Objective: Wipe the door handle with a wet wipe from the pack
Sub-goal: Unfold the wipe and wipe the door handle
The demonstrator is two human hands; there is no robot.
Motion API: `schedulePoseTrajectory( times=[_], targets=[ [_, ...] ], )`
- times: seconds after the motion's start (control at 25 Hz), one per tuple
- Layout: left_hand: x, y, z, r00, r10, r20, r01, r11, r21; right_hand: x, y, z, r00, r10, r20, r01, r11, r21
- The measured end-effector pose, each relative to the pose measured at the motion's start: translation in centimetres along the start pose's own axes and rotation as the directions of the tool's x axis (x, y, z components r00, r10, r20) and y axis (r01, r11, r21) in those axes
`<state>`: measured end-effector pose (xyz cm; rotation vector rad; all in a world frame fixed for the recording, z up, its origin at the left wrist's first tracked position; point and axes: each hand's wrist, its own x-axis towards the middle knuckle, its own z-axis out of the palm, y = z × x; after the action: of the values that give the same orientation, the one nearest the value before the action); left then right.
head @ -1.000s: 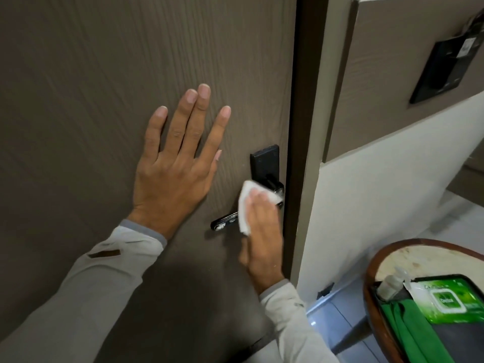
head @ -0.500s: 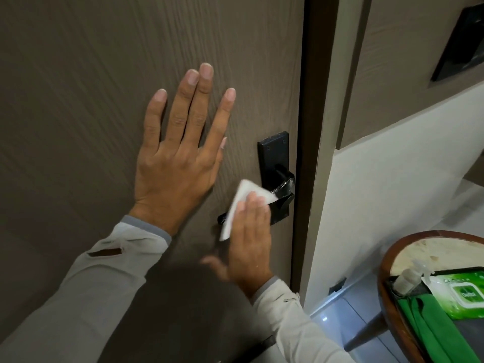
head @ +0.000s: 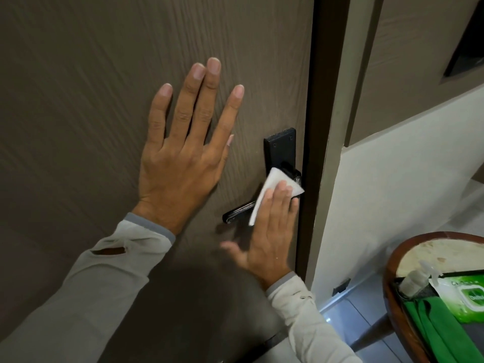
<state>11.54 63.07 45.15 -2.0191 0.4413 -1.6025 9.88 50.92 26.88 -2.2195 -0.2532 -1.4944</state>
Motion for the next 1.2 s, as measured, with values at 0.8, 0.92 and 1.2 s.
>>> schedulePoseTrajectory(
  times=[0.8, 0.92, 1.2],
  targets=[
    [0.1, -0.2, 0.1, 0.996, 0.019, 0.085, -0.019, 1.000, 0.006, -1.6, -1.6, 0.6, 0.983, -0.185, -0.010, 0.185, 0.983, 0.013],
    [0.1, -0.1, -0.1, 0.996, 0.016, 0.091, -0.017, 1.000, 0.005, 0.1, 1.2, 0.2, 0.999, -0.003, -0.040, 0.001, 0.999, -0.042],
    [-0.1, -0.1, 0.3, 0.997, 0.019, 0.075, -0.019, 1.000, -0.006, 2.5, 1.7, 0.3, 0.994, 0.069, -0.081, -0.060, 0.993, 0.106]
  ],
)
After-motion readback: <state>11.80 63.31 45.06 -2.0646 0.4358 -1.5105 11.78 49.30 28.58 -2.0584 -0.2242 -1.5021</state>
